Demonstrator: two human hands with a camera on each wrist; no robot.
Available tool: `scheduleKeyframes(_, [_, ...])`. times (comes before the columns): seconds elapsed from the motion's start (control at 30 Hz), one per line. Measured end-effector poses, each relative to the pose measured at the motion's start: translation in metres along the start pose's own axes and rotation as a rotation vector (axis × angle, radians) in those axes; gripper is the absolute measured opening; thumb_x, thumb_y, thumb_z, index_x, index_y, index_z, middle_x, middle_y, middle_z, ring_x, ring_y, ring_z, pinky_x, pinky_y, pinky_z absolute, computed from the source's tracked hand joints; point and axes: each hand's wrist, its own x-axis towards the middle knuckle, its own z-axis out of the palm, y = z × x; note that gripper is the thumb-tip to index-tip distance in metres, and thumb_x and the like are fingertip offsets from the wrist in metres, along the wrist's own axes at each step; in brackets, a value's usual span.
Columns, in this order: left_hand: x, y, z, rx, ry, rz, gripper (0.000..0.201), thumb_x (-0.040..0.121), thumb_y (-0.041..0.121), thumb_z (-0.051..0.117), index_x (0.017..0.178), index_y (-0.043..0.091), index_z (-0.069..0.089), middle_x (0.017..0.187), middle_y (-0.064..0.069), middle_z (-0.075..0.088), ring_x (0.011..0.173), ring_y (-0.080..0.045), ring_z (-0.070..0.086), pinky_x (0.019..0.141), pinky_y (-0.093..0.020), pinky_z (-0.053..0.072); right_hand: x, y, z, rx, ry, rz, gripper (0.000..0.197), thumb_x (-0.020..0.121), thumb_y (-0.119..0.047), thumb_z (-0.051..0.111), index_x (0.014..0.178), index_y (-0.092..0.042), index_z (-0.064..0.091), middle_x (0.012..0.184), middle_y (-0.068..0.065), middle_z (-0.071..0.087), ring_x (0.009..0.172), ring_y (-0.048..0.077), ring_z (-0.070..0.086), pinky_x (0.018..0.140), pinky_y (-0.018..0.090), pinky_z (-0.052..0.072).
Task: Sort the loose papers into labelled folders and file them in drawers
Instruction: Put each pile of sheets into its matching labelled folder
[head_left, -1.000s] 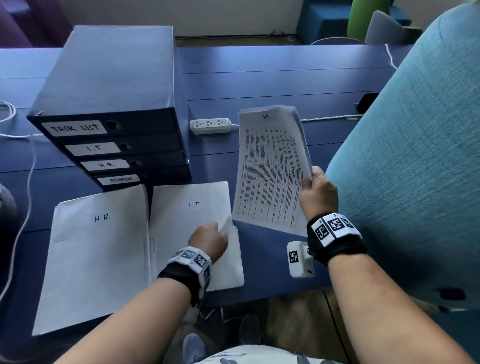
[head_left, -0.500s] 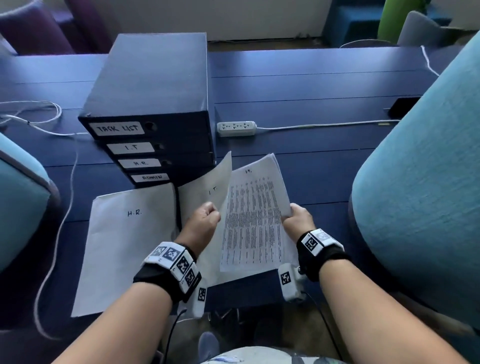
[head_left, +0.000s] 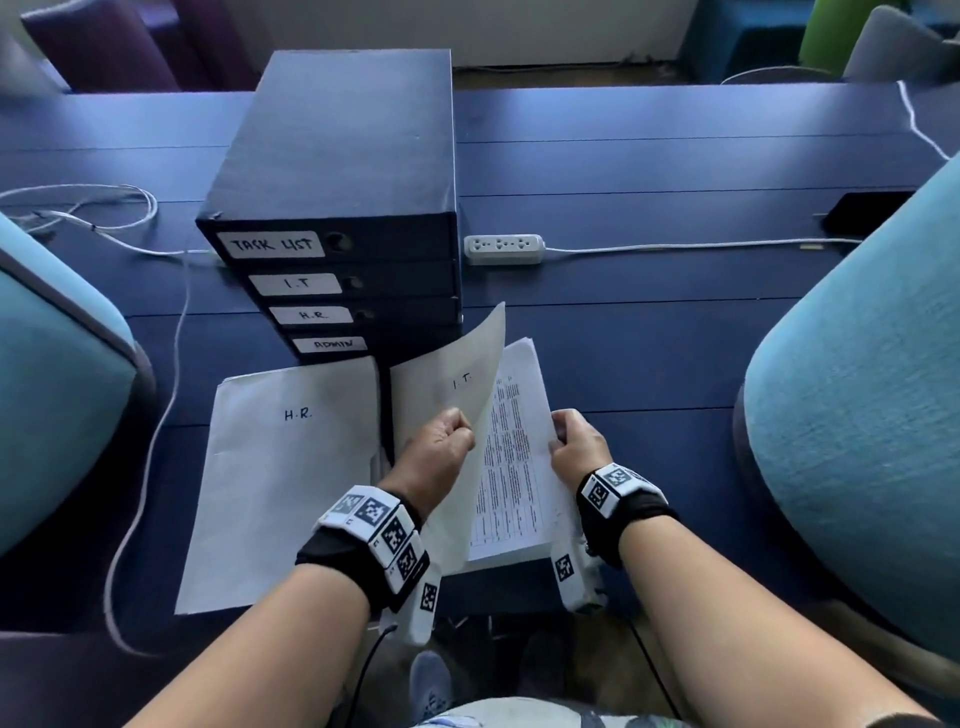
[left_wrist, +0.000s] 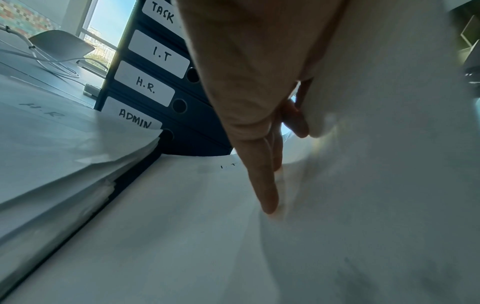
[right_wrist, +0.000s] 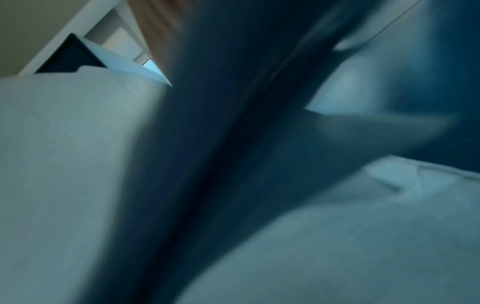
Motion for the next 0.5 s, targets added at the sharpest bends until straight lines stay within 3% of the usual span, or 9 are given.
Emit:
scheduleKeyframes(0.2, [0.003,-0.012,0.005,-0.017,-0.048,-0.040,0.018,0.087,0.021,0.047,0.068,0.022,0.047,0.059,0.005,0.040,0.058,-0.015,0.036,0.061,-0.033,0.034,-0.001,-0.001,0.007,-0.016,-0.013,-0.019,0.033,0.092,-0.009,0.046,0.122,-0.019,0.056,0.113,0.000,0.064,0.098,0.016,0.057,0.080,0.023,0.041])
scheduleKeyframes(0.3, [0.004,-0.013,0.009,-0.084,-0.111,-0.111,0.019,0.082,0.039,0.048,0.068,0.030,0.055,0.075,0.003,0.059,0.073,-0.014,0.052,0.069,-0.033,0.043,-0.001,0.003,0.003,-0.043,-0.013,-0.037,0.033,0.094,-0.013,0.045,0.122,-0.017,0.061,0.120,0.002,0.064,0.111,0.019,0.056,0.094,0.027,0.044])
scheduleKeyframes(0.37, [0.006,-0.019,0.010,-0.005,-0.128,-0.120,0.022,0.093,0.036,0.049,0.077,0.032,0.062,0.098,0.004,0.068,0.090,-0.014,0.059,0.078,-0.034,0.047,0.000,0.003,-0.003,-0.047,0.018,-0.031,0.031,0.094,-0.014,0.046,0.118,-0.017,0.065,0.122,0.003,0.063,0.115,0.020,0.055,0.098,0.026,0.041])
scheduleKeyframes(0.43, [0.007,-0.028,0.009,0.197,-0.100,-0.111,0.019,0.094,0.024,0.049,0.094,0.033,0.065,0.101,0.004,0.069,0.082,-0.014,0.060,0.075,-0.031,0.048,-0.001,0.003,-0.011,-0.042,0.050,-0.032,0.028,0.094,-0.015,0.046,0.112,-0.017,0.067,0.118,0.001,0.064,0.112,0.019,0.056,0.093,0.023,0.041])
scheduleKeyframes(0.5, [0.006,-0.037,0.005,0.392,-0.094,-0.153,0.032,0.090,0.017,0.049,0.115,0.033,0.061,0.100,0.001,0.068,0.073,-0.014,0.060,0.069,-0.027,0.047,-0.004,0.004,-0.015,-0.075,0.079,-0.064,0.024,0.095,-0.016,0.047,0.107,-0.019,0.067,0.113,0.001,0.063,0.108,0.020,0.056,0.090,0.025,0.043])
